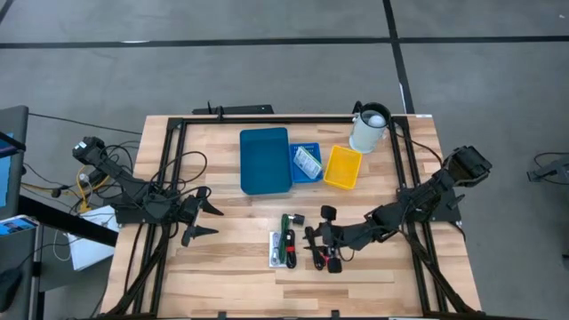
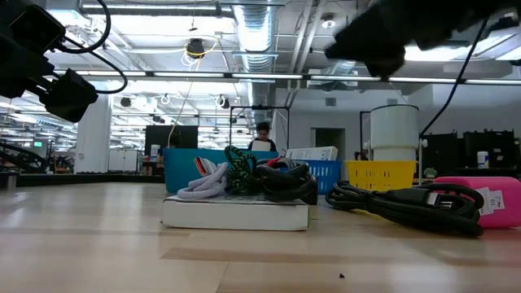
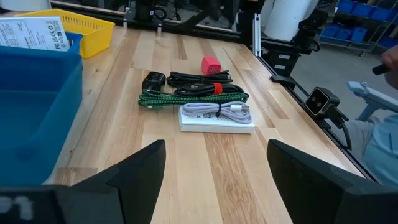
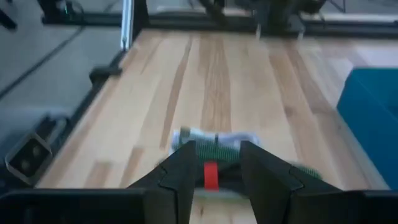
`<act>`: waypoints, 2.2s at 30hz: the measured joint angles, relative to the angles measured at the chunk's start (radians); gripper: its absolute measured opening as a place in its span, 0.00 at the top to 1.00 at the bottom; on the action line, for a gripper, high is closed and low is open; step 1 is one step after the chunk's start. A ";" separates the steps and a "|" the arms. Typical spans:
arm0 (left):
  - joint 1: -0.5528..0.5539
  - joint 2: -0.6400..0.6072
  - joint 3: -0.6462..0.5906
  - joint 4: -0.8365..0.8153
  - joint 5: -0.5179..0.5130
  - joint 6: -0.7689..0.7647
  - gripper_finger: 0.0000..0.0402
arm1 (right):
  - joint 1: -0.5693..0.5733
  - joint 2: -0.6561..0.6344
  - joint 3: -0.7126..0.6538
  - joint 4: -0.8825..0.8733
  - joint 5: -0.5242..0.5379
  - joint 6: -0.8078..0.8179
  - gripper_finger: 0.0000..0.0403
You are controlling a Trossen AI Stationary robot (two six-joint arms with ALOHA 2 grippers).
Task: Pick and place items into bin
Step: Put the pink charger adapter into the yellow bin
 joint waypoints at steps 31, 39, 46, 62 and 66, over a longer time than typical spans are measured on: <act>0.000 0.000 0.000 0.000 0.000 0.000 0.33 | -0.024 0.000 0.367 -0.896 -0.189 0.526 0.71; 0.000 0.000 0.000 0.000 0.000 0.000 0.33 | -0.003 0.003 0.368 -0.982 -0.210 0.641 0.71; 0.000 0.000 0.000 0.000 0.000 0.000 0.33 | 0.017 0.056 0.369 -0.967 -0.241 0.685 0.71; 0.000 0.015 0.000 -0.002 0.009 0.000 0.33 | -0.006 0.182 0.447 -0.960 -0.372 0.605 0.70; 0.000 0.018 0.000 -0.003 0.009 0.000 0.33 | -0.010 0.182 0.447 -1.028 -0.390 0.603 0.70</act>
